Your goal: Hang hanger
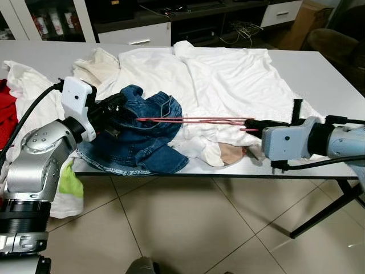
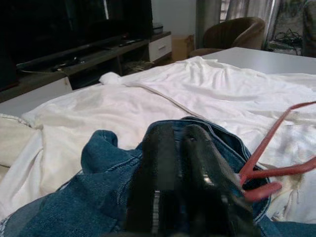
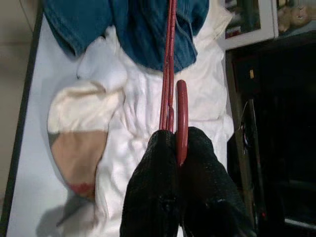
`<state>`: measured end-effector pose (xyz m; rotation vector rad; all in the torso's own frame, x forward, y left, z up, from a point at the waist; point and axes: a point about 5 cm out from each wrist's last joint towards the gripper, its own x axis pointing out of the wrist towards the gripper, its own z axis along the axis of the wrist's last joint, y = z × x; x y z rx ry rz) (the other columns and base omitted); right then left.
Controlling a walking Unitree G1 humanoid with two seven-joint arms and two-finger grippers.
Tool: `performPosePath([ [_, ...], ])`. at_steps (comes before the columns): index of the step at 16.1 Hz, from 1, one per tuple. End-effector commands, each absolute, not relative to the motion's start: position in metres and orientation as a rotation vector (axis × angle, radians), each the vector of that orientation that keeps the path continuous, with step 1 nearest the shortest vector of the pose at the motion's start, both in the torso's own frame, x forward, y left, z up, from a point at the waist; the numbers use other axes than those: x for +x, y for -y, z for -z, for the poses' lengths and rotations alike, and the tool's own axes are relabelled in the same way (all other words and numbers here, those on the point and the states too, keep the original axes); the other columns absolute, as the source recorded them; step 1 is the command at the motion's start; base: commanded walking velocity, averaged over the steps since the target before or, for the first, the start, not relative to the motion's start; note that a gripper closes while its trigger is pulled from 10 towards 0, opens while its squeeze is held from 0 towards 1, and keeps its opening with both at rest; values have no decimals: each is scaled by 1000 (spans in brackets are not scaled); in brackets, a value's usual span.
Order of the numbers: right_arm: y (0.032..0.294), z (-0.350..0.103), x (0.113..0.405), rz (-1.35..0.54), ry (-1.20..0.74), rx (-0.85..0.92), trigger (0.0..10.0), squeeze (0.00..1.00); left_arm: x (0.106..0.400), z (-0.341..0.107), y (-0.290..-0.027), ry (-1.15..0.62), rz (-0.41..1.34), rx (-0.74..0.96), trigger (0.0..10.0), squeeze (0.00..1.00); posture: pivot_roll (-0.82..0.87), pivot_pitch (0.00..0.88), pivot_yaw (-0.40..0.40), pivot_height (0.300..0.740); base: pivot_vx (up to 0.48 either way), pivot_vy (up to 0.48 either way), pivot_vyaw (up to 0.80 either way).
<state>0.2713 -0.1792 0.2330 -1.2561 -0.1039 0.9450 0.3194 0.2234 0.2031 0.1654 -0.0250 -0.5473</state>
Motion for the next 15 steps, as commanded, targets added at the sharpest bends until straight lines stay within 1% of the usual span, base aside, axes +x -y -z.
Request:
performPosePath([
  [1, 176, -235, 270, -952, 120, -1254, 10000, 0, 317, -205, -226, 34, 552, 186, 10000, 1000, 129, 13, 0, 740, 0, 0, 0],
  [7, 172, -229, 271, -971, 110, -1260, 10000, 0, 313, -200, -235, -2, 544, 227, 10000, 1000, 137, 12, -3, 740, 0, 0, 0],
  [11, 173, -223, 270, -980, 82, -1280, 10000, 0, 315, -198, -247, -31, 478, 331, 10000, 1000, 135, 13, -4, 740, 0, 0, 0],
  [12, 174, -222, 270, -975, 77, -1287, 10000, 0, 314, -197, -251, -62, 481, 407, 10000, 0, 135, 13, -4, 740, 0, 0, 0],
  [15, 174, -222, 270, -973, 77, -1286, 10000, 0, 313, -202, -259, -59, 463, 422, 10000, 0, 132, 14, -5, 740, 0, 0, 0],
])
